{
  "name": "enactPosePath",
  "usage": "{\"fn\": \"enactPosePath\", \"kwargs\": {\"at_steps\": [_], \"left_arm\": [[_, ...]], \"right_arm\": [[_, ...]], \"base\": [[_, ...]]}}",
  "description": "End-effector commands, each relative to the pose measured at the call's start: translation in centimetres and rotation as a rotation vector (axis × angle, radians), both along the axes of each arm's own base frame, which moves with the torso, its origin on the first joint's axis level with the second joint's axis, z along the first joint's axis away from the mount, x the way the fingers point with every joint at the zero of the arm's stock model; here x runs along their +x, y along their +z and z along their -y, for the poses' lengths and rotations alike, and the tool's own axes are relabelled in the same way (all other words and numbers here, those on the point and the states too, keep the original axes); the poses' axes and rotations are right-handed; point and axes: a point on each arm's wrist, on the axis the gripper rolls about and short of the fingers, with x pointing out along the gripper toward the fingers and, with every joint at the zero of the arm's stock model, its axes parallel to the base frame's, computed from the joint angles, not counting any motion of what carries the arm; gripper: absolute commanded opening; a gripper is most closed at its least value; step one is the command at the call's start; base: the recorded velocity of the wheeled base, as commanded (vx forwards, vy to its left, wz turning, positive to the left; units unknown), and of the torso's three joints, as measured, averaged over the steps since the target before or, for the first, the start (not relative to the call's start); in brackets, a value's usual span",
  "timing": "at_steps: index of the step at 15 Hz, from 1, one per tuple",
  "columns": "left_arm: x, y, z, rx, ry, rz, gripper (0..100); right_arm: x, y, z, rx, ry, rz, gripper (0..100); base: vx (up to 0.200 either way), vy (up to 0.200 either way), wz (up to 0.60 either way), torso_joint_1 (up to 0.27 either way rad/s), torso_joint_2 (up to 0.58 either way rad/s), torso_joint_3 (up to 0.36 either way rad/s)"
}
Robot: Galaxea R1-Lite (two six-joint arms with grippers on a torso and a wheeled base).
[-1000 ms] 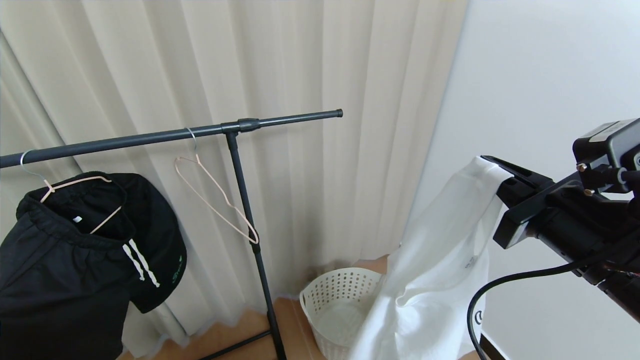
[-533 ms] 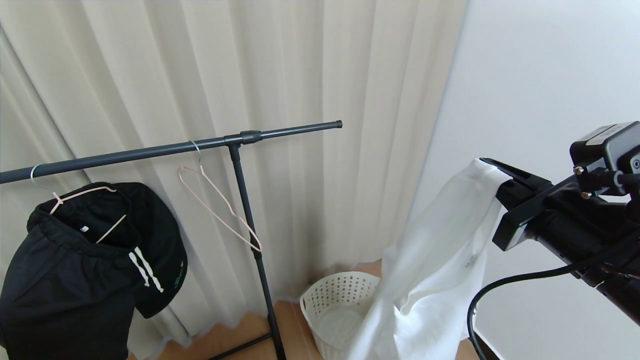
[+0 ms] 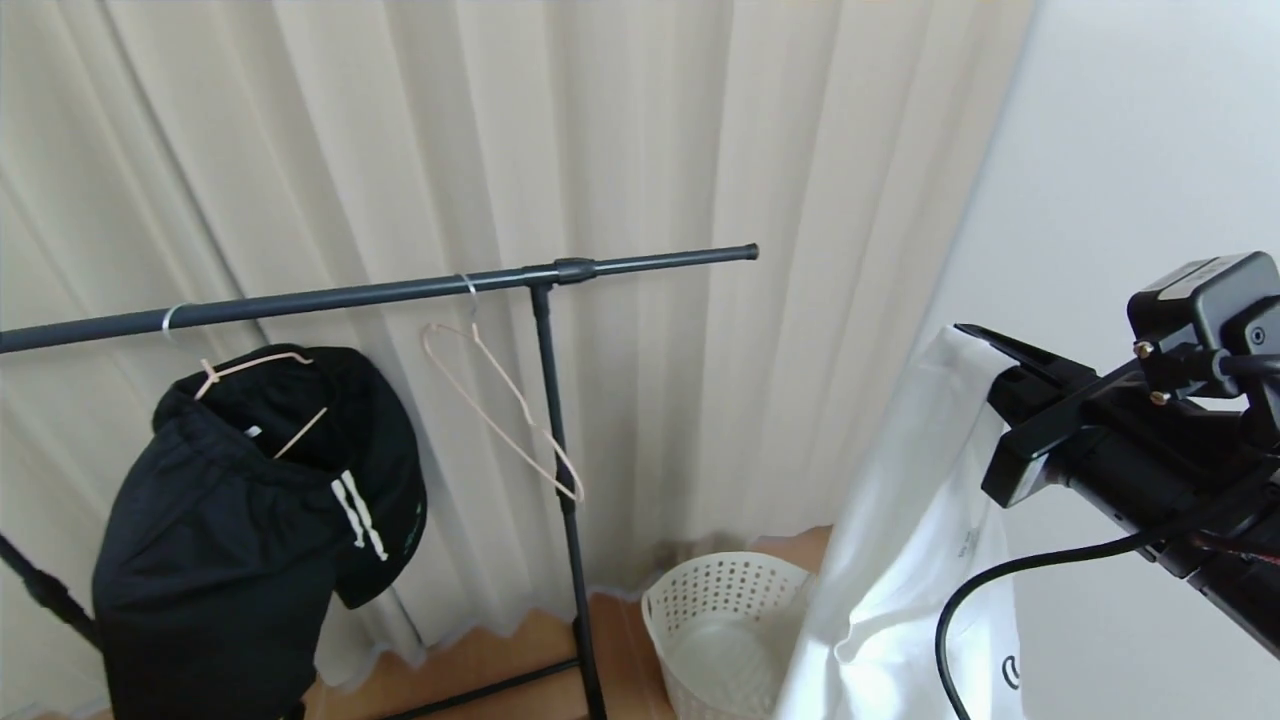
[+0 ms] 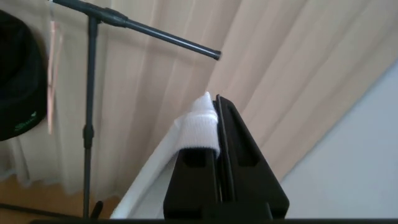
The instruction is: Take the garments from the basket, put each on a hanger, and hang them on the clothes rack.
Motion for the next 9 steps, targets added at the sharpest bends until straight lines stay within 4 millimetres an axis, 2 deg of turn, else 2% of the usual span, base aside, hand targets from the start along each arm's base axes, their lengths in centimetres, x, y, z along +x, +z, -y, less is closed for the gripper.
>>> {"fn": "enactPosePath", "kwargs": {"at_steps": [1, 2, 8, 9], "left_arm": [[0.00, 0.01, 0.00, 0.000, 0.000, 0.001, 100], [0.01, 0.01, 0.00, 0.000, 0.000, -0.001, 100], [0.01, 0.01, 0.00, -0.002, 0.000, -0.001, 100], [0.01, 0.01, 0.00, -0.002, 0.000, -0.001, 100]], "right_arm": [[0.02, 0.00, -0.02, 0.001, 0.000, 0.001, 0], [0.00, 0.09, -0.01, 0.004, 0.000, 0.005, 0], [-0.06, 0.11, 0.04, 0.003, 0.000, 0.007, 0], [-0.11, 0.18, 0.08, 0.005, 0.000, 0.009, 0]], "base": [[0.000, 0.000, 0.60, 0.017, 0.01, -0.002], [0.000, 0.000, 0.60, -0.007, 0.00, 0.002], [-0.200, 0.000, 0.00, 0.003, 0.00, -0.001], [0.000, 0.200, 0.00, -0.002, 0.00, 0.007]]}}
